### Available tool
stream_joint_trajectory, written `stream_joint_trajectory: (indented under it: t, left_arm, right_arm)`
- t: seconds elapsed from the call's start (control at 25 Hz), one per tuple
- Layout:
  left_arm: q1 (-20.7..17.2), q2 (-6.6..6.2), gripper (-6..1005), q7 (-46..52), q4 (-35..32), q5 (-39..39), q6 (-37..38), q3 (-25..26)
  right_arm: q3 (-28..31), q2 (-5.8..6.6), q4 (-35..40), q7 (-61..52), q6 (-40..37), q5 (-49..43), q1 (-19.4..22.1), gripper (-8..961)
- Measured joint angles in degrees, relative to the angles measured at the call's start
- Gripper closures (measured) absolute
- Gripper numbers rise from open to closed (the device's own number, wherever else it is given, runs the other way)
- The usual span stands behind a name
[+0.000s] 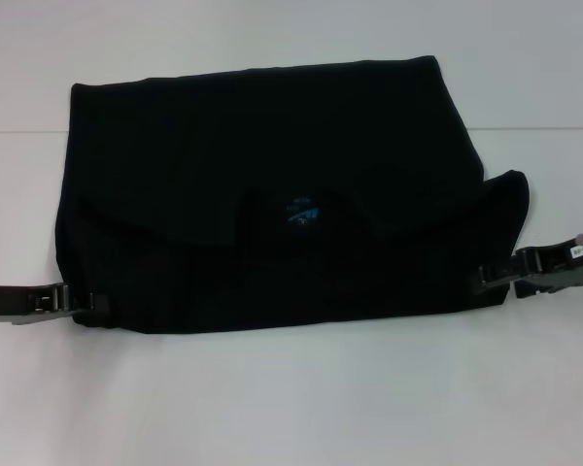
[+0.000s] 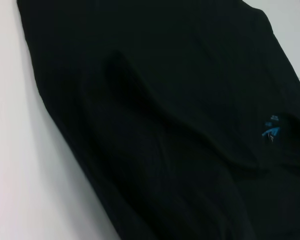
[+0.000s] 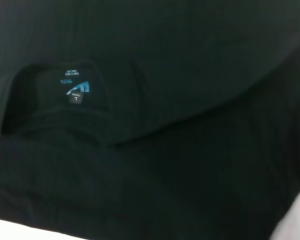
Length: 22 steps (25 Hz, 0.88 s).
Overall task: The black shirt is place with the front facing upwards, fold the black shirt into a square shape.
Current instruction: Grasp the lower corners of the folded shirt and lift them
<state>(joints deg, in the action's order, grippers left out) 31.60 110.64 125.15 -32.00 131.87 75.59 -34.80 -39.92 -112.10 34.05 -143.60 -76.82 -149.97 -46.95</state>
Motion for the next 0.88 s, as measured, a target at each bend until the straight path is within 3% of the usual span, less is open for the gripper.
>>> stream_joint_trajectory:
  t: [0.52, 0.88]
  left_arm:
    - [0.0, 0.10, 942, 0.0, 0.1, -0.1, 0.1, 0.0]
    - [0.0, 0.01, 942, 0.0, 0.2, -0.1, 0.2, 0.0]
  right_arm:
    - [-0.2, -0.79, -2.2, 1.0, 2.8, 0.0, -1.4, 43]
    - [-0.3, -0.87, -1.7, 1.5, 3.6, -0.2, -1.1, 375]
